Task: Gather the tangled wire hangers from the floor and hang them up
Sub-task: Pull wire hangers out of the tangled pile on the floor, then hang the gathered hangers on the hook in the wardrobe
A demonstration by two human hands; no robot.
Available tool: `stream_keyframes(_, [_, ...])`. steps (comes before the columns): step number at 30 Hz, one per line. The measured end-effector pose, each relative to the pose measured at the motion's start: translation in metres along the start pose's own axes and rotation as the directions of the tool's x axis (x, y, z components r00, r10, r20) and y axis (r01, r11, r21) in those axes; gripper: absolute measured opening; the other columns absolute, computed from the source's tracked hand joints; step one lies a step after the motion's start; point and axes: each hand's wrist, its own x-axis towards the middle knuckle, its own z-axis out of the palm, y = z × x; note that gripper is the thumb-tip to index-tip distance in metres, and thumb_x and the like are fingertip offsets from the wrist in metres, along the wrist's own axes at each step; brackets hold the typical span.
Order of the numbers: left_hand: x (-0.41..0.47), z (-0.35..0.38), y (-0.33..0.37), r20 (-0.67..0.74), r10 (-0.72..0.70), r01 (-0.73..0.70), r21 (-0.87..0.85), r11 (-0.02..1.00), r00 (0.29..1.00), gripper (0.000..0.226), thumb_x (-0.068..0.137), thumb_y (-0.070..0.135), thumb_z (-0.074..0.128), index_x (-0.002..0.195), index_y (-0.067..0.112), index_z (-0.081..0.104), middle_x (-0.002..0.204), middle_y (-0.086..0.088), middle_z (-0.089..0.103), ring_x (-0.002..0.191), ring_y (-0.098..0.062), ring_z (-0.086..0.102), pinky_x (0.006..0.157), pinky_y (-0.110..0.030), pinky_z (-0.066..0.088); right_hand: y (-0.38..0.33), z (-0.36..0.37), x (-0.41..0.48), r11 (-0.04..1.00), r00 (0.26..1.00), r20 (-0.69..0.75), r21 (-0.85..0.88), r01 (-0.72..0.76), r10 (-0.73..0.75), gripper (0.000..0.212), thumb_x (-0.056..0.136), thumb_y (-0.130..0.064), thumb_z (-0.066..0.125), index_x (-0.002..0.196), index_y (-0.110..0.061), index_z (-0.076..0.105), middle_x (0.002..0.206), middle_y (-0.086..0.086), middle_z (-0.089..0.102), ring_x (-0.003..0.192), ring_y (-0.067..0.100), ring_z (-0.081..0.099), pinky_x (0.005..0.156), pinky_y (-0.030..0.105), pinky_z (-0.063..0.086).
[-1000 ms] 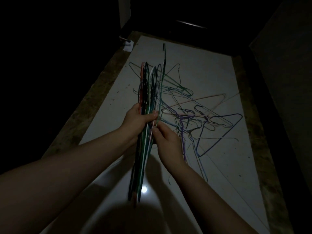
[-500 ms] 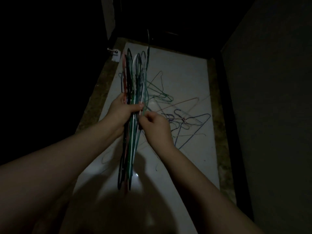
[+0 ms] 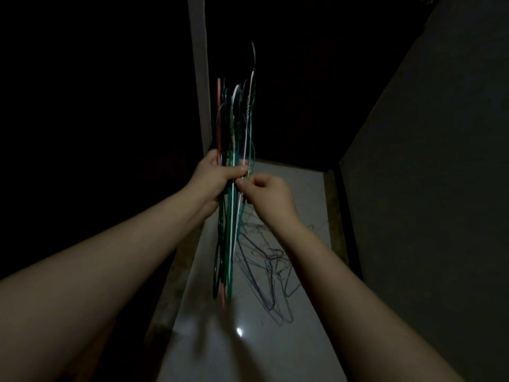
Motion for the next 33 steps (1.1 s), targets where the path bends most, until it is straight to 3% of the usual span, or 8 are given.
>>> stream_keyframes(7, [-0.045, 0.025, 0.133, 0.014, 0.061, -0.061, -0.018, 0.998, 0.998, 0.031, 0.08, -0.006, 0.064, 0.108, 0.006, 0.055, 0.085, -0.006, 0.067, 0.066, -0.01, 0.067, 0.055, -0.02, 0.054, -0.129, -0.05, -0.02, 0.995, 0.994, -0.033, -0.002, 0.1, -0.1, 0.035, 0.089, -0.03, 0.06, 0.081, 0.003, 0.066, 0.073, 0.02, 0.062, 0.065, 0.022, 0.054, 0.07, 0.044, 0.05])
stream_keyframes(11, [-0.073, 0.043, 0.181, 0.029, 0.133, -0.134, 0.029, 0.991, 0.991, 0.025, 0.081, -0.013, 0.059, 0.086, 0.011, 0.056, 0.078, -0.007, 0.063, 0.051, -0.003, 0.064, 0.047, -0.016, 0.051, -0.168, -0.073, -0.031, 0.993, 0.994, 0.003, 0.031, 0.113, -0.113, 0.04, 0.078, -0.04, 0.063, 0.07, -0.001, 0.063, 0.067, 0.019, 0.058, 0.067, 0.037, 0.059, 0.076, 0.051, 0.053])
stream_keyframes(14, [-0.095, 0.052, 0.2, 0.02, 0.174, -0.175, 0.053, 0.983, 0.985, 0.028, 0.08, -0.015, 0.058, 0.085, 0.012, 0.056, 0.077, -0.007, 0.063, 0.05, -0.004, 0.065, 0.047, -0.017, 0.051, -0.188, -0.097, -0.044, 0.989, 0.985, 0.093, -0.007, 0.147, -0.146, 0.034, 0.084, -0.038, 0.065, 0.061, -0.013, 0.061, 0.061, 0.008, 0.054, 0.059, 0.022, 0.052, 0.062, 0.036, 0.047])
stream_keyframes(19, [-0.139, 0.065, 0.22, -0.068, 0.24, -0.234, 0.083, 0.969, 0.968, 0.03, 0.077, -0.011, 0.064, 0.086, 0.016, 0.056, 0.077, -0.005, 0.066, 0.054, -0.007, 0.066, 0.05, -0.018, 0.053, -0.213, -0.137, -0.062, 0.972, 0.944, 0.238, 0.115, 0.206, -0.228, 0.015, 0.08, -0.025, 0.074, 0.09, -0.018, 0.064, 0.082, -0.003, 0.064, 0.075, 0.007, 0.056, 0.07, 0.024, 0.042])
stream_keyframes(23, [-0.183, 0.073, 0.223, -0.143, 0.289, -0.272, 0.129, 0.954, 0.947, 0.029, 0.077, -0.011, 0.062, 0.095, 0.012, 0.061, 0.077, -0.003, 0.067, 0.055, -0.004, 0.067, 0.048, -0.015, 0.05, -0.23, -0.15, -0.074, 0.936, 0.872, 0.434, 0.345, 0.071, -0.227, 0.049, 0.086, -0.006, 0.062, 0.132, -0.016, 0.047, 0.113, 0.003, 0.059, 0.104, 0.017, 0.057, 0.079, 0.029, 0.045])
stream_keyframes(27, [-0.228, 0.066, 0.218, -0.23, 0.31, -0.261, 0.221, 0.94, 0.922, 0.037, 0.078, -0.006, 0.066, 0.11, 0.011, 0.062, 0.092, -0.005, 0.071, 0.075, -0.008, 0.069, 0.068, -0.018, 0.054, -0.244, -0.138, -0.089, 0.807, 0.881, 0.369, 0.59, 0.024, -0.296, 0.019, 0.093, -0.014, 0.056, 0.111, -0.015, 0.057, 0.096, 0.003, 0.062, 0.086, 0.016, 0.059, 0.068, 0.026, 0.048])
stream_keyframes(30, [-0.27, 0.053, 0.215, -0.314, 0.314, -0.204, 0.337, 0.919, 0.896, 0.034, 0.076, 0.004, 0.072, 0.101, 0.025, 0.062, 0.099, 0.0, 0.071, 0.099, -0.013, 0.065, 0.096, -0.028, 0.045, -0.251, -0.112, -0.11, 0.833, 0.863, 0.336, 0.531, 0.157, -0.377, 0.025, 0.092, -0.023, 0.059, 0.112, -0.009, 0.06, 0.096, 0.005, 0.065, 0.085, 0.019, 0.064, 0.073, 0.033, 0.056])
stream_keyframes(33, [-0.311, 0.035, 0.216, -0.392, 0.338, -0.168, 0.408, 0.897, 0.856, 0.038, 0.077, 0.008, 0.072, 0.105, 0.03, 0.059, 0.103, 0.006, 0.07, 0.103, -0.01, 0.062, 0.099, -0.028, 0.04, -0.265, -0.086, -0.141, 0.827, 0.809, 0.36, 0.503, 0.25, -0.464, 0.017, 0.091, -0.019, 0.061, 0.101, -0.005, 0.063, 0.078, 0.001, 0.06, 0.069, 0.011, 0.059, 0.06, 0.025, 0.051])
